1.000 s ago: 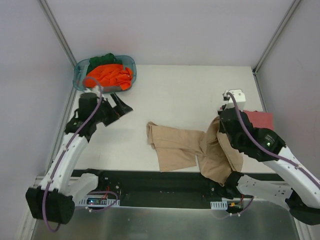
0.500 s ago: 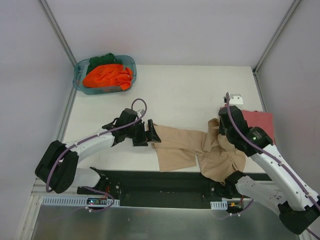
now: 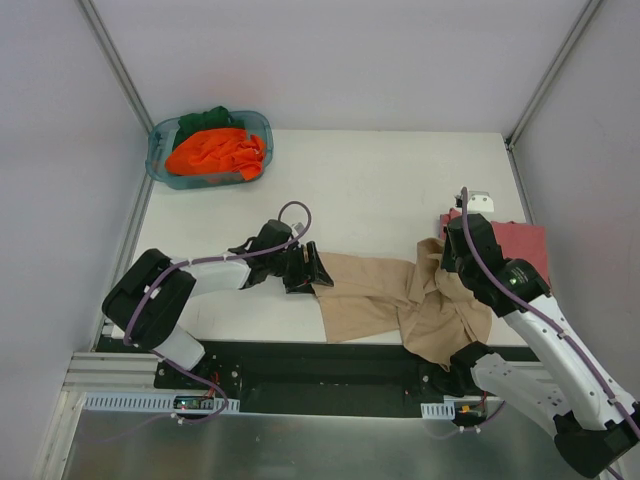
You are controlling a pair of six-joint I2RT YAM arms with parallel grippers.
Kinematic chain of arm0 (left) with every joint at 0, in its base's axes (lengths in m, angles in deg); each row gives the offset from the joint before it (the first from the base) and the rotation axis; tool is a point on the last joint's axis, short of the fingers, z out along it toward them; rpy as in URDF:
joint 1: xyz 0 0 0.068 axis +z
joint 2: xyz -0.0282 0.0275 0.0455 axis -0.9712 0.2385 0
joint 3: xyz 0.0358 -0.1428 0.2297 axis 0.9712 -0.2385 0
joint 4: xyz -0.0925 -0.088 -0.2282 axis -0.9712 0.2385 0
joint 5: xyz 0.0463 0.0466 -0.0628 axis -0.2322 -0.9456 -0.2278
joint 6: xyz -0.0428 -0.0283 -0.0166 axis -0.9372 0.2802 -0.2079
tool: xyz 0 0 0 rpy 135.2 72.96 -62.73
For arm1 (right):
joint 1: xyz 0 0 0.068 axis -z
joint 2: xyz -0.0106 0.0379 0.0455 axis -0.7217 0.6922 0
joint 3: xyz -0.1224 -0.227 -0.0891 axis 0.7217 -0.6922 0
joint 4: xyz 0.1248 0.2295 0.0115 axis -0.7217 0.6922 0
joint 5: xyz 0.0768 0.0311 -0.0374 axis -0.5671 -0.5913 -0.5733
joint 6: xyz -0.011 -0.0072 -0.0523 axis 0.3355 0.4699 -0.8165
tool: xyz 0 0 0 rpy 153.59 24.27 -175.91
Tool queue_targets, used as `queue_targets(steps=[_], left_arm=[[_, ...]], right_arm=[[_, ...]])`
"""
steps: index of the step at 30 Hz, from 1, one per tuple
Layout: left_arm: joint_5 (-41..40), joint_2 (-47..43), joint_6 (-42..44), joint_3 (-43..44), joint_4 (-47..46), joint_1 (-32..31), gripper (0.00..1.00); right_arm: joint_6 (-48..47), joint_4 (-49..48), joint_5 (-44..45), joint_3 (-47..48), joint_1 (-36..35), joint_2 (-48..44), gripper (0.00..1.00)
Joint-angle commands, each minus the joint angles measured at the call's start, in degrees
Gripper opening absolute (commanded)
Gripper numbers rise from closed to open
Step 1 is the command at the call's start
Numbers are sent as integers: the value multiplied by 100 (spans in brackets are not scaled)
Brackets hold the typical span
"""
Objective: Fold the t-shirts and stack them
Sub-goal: Flatten out the tshirt
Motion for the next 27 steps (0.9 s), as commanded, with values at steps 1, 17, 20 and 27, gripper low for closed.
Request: queue_targets(steps=[1,17,20,27], left_arm=[[135,-138,-239,41,-478,-101,62],[-490,-245,77,735,630,-259,62],[-542,-200,86,831,630,-400,63],[-718,124,165,1069,612,-514,40]], right_arm=[[19,-115,-106,-58,90,-97,1],[-8,-150,-203,-172,230,-123,1],[-34,-141,-212,-189,248,-114,1],[-51,-176,-247,-277,292,-123,1]])
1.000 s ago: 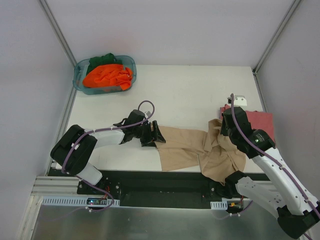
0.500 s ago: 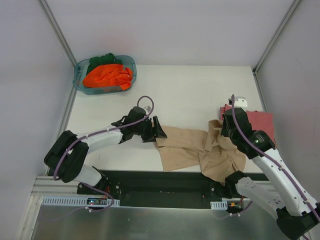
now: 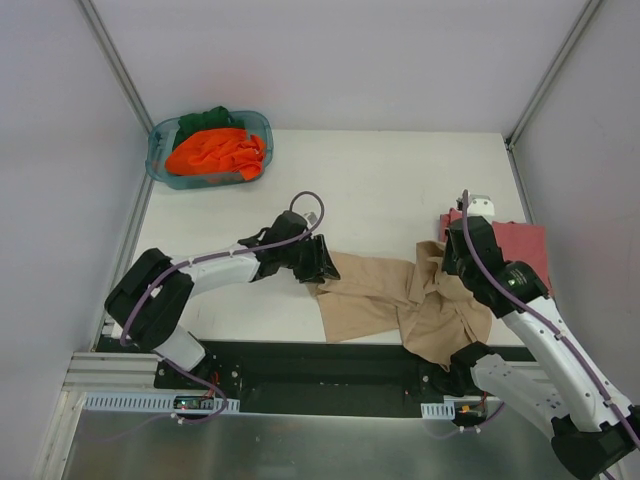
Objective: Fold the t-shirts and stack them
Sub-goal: Flatten out the tshirt
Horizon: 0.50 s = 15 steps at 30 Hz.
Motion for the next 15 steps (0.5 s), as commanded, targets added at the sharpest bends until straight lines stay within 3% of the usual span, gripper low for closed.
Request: queue_targets(steps=[1,3,5,11,15], left_arm=[[-126,230,161,345,-37,-60,36],[-117,274,196,416,24,-60,22],[-205,187,248,468,235,-60,2],[-1179,-998,740,679,1245,98,0],[-1366,-2123,1022,925,1545,931,0]], right_arm=[[-54,-121,-26,-63,65,-60,1],[-54,-113,-26,-72,91,-60,1],[-62,-113,-18,-63,126,-77,1],[-176,19,254,235,223,-200,1],[-370,37,343,709,284,-315,1]])
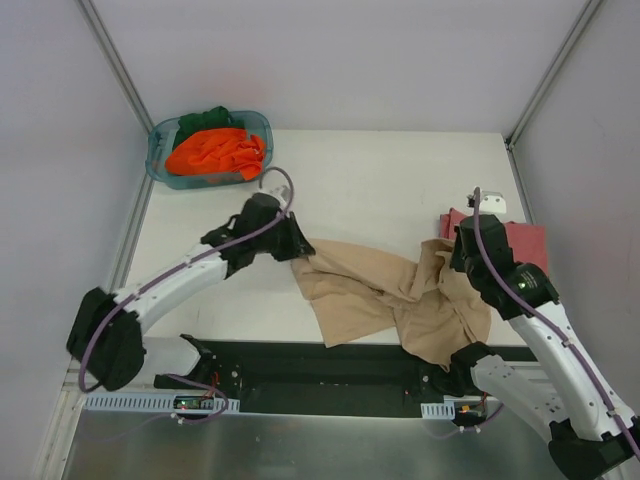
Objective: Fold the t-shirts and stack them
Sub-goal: Flatten out the tshirt
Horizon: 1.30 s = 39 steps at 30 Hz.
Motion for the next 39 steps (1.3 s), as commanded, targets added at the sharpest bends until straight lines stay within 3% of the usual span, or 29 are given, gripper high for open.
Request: queue_targets(steps=[1,6,11,16,22,25,29,31,34,36,39], left_arm=[[-480,-1383,530,606,378,972,0],[-629,-2106,995,1764,667,1922,0],[-682,-1879,1347,3521,975,2616,0],[-480,-922,1752,5674,1616,3135,0],[-182,344,1911,7469,1679,3461,0],[29,1195,1814,8435,1644,3610,0],[599,2181,1639,10105,1391,3760,0],[628,2271,1402,10179,1030,3953,0],[541,2043,1261,9731,423,3971,0],[653,2007,1138,9686,396,4032,0],[1241,1902,979,9407,457,4085,0]], right_arm=[[-276,-35,262,827,77,-210,1],[-680,-62,8,1864,94,-70,1],[-1031,-220,-475,3102,103,334,1],[-1471,-238,-740,4465,103,870,1],[-2375,-711,-292,5336,173,1880,1],[-2570,-1124,-598,5871,480,2504,1],[-2702,-1126,-1135,7416,920,3575,1],[-2807,-985,-1267,8234,1043,4007,1],[-2939,-1107,-1575,8625,1175,4220,1],[-2939,-1160,-1671,8468,1202,4098,1],[-2895,-1335,-1698,7321,1202,3370,1]])
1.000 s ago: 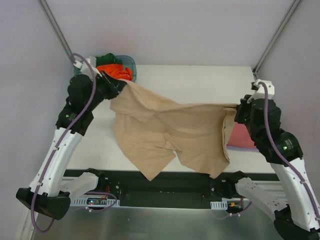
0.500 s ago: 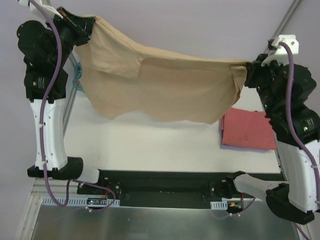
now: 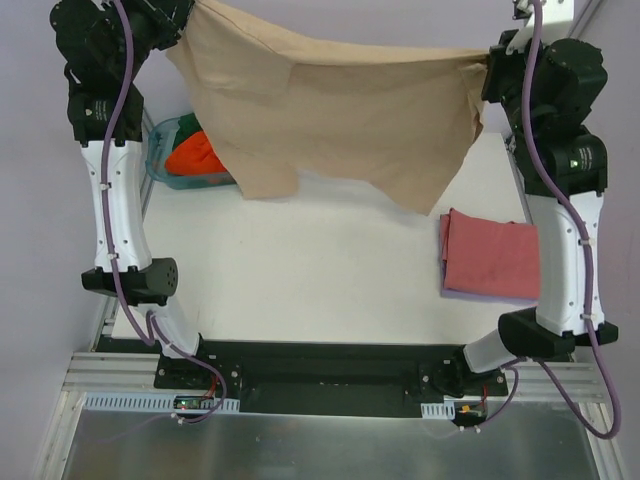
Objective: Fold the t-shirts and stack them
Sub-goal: Flatten out the tshirt
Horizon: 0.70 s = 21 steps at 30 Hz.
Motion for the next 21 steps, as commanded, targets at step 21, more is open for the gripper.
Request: queue_targets(steps=[21], left_arm=[[-1183,-4774,-667,-10492,290,116,0]], right_arm=[[2240,-425,-1201,-9323,35,-3822,1]])
